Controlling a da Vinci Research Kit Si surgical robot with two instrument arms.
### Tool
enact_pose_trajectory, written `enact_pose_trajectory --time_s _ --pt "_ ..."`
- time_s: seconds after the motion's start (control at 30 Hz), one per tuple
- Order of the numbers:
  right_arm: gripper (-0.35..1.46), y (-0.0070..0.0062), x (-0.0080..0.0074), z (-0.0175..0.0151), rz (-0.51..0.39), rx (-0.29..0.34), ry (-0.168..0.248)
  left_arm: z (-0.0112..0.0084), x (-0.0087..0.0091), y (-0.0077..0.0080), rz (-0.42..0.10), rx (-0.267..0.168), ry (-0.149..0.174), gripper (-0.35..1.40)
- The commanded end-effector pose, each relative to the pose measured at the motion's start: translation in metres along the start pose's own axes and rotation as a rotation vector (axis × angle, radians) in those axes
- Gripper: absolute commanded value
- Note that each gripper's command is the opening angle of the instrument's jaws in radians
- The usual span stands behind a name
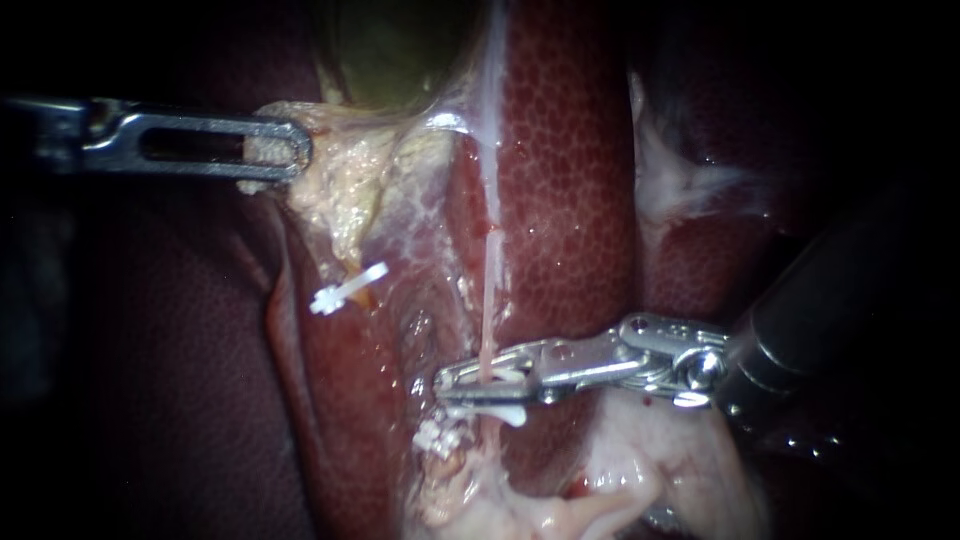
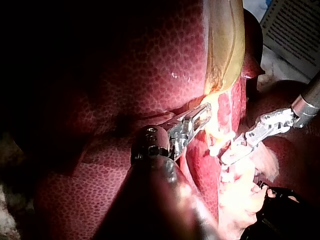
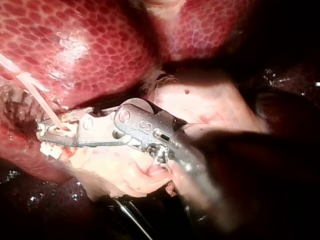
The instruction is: Clipping second clip right tube
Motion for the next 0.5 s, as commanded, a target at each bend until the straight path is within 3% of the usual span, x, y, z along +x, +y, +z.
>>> enact_pose_trajectory --time_s 0.03,0.47,0.5 --pt "-0.35 0.0000 -0.0001 0.0001 0.004 0.001 -0.001 0.0000 0.0000 0.0000 0.000 -0.001 0.000 -0.35" --pt "-0.35 -0.0002 -0.0002 0.0002 0.010 0.014 -0.006 0.0000 0.0000 -0.0001 0.000 -0.001 0.000 -0.35" --pt "-0.26 -0.0001 -0.0002 0.0002 0.010 0.013 -0.006 0.0000 0.0000 0.0000 0.000 -0.001 0.000 -0.35"
